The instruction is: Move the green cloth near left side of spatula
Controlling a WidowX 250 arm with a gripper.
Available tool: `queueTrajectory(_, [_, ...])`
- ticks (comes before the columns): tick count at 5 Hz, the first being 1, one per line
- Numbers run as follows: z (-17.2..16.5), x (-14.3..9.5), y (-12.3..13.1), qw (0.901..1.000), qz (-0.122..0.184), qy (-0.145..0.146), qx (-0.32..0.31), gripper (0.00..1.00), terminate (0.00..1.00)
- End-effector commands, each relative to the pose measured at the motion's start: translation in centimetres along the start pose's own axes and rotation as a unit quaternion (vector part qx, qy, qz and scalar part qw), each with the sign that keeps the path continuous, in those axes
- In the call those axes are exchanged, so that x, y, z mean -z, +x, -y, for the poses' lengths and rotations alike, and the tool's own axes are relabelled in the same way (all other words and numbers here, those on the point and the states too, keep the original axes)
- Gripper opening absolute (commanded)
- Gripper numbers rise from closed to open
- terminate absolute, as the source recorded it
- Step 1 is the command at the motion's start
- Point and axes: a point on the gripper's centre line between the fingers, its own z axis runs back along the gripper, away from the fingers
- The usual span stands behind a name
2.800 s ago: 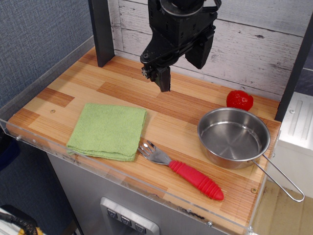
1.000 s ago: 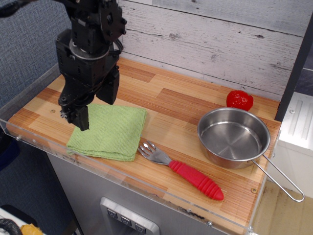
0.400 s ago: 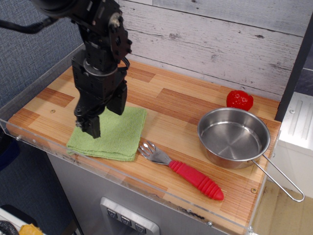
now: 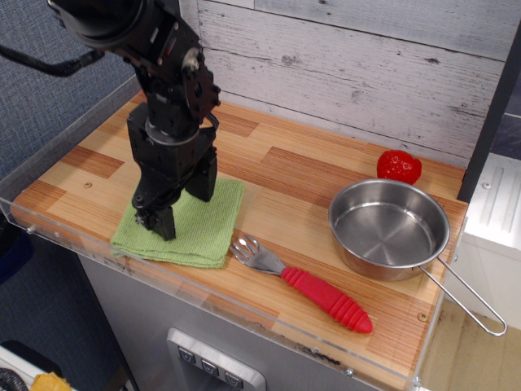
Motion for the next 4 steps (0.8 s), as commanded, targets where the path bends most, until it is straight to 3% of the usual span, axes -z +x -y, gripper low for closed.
queueTrajectory(1, [-0.2, 0.6, -0.9, 0.9998, -0.015, -0.007, 0.004, 1.0, 0.0])
queueTrajectory(4, [2.6, 0.8, 0.6, 0.9995, -0.021, -0.024, -0.007, 1.0, 0.0])
